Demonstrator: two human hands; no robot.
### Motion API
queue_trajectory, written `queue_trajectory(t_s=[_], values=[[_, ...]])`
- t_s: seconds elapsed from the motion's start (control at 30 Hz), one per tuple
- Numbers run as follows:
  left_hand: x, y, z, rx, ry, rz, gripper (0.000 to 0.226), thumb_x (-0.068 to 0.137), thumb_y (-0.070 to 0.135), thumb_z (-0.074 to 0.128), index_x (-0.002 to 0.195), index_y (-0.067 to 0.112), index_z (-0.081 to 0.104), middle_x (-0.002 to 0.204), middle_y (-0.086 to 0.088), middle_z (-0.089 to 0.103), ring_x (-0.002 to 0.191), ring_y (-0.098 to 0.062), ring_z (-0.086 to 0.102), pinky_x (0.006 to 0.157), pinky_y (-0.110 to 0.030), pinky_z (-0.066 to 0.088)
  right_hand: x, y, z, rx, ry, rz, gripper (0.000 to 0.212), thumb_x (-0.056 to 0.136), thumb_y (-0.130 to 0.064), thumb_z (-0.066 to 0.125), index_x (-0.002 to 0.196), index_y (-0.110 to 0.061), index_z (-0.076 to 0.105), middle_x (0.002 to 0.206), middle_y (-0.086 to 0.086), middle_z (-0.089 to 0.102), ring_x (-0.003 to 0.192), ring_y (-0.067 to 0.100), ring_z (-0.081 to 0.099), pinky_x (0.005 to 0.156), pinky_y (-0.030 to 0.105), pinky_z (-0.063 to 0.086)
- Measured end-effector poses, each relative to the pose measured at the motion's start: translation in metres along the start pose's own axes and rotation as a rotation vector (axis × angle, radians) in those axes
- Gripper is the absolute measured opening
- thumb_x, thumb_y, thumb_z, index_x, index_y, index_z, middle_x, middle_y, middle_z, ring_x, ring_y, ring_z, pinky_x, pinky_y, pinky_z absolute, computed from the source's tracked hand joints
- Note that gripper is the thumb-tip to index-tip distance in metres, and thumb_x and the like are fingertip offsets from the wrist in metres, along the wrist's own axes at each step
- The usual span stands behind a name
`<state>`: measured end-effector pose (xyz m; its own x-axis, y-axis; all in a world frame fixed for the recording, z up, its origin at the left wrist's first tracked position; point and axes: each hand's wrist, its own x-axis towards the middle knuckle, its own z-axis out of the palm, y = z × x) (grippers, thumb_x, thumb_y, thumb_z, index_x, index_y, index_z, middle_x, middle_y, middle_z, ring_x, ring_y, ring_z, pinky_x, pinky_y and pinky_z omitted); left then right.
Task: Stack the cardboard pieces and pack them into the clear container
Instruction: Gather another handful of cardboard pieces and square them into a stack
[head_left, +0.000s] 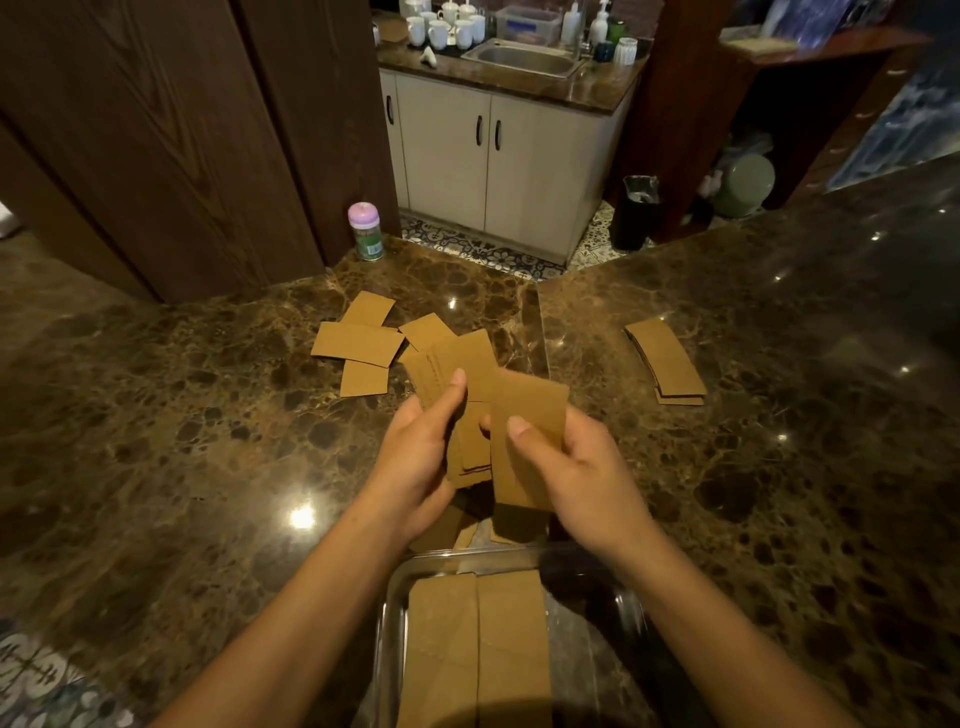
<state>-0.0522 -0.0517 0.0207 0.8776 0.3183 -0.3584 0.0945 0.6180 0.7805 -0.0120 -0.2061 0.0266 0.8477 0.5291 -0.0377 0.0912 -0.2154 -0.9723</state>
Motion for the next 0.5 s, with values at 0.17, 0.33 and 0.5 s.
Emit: queue_trajectory(t_s=[0.17, 0.33, 0.5], values=[[-0.005, 0.004, -0.002, -0.018, -0.074, 0.0, 0.017, 0.105, 0.016, 0.051, 0.109, 0.016, 0.067, 0.092, -0.007, 0.081, 0.076, -0.019, 0.077, 0.069, -0.035, 0.065, 0.011, -0.01, -0.012, 0.444, 0.077, 0.247, 0.025, 0.106, -0.013, 0.051, 0.107, -0.027, 0.071, 0.098, -0.005, 0.081, 0.098, 0.014, 0.074, 0.09, 0.039, 0.059], [-0.004, 0.002, -0.004, 0.013, -0.103, 0.015, 0.028, 0.094, 0.014, 0.062, 0.122, 0.014, 0.062, 0.105, -0.01, 0.079, 0.094, -0.022, 0.077, 0.076, -0.038, 0.064, 0.014, -0.013, -0.022, 0.456, 0.021, 0.208, 0.023, 0.105, -0.011, 0.053, 0.116, -0.021, 0.071, 0.107, -0.003, 0.081, 0.099, 0.011, 0.077, 0.081, 0.029, 0.062], [-0.003, -0.002, -0.005, 0.045, -0.093, 0.022, 0.039, 0.082, 0.015, 0.072, 0.12, 0.018, 0.064, 0.105, -0.007, 0.079, 0.096, -0.024, 0.076, 0.072, -0.037, 0.062, 0.015, -0.012, -0.023, 0.443, 0.106, 0.179, 0.026, 0.101, -0.014, 0.065, 0.127, -0.013, 0.067, 0.109, 0.011, 0.08, 0.102, 0.027, 0.078, 0.088, 0.043, 0.063]])
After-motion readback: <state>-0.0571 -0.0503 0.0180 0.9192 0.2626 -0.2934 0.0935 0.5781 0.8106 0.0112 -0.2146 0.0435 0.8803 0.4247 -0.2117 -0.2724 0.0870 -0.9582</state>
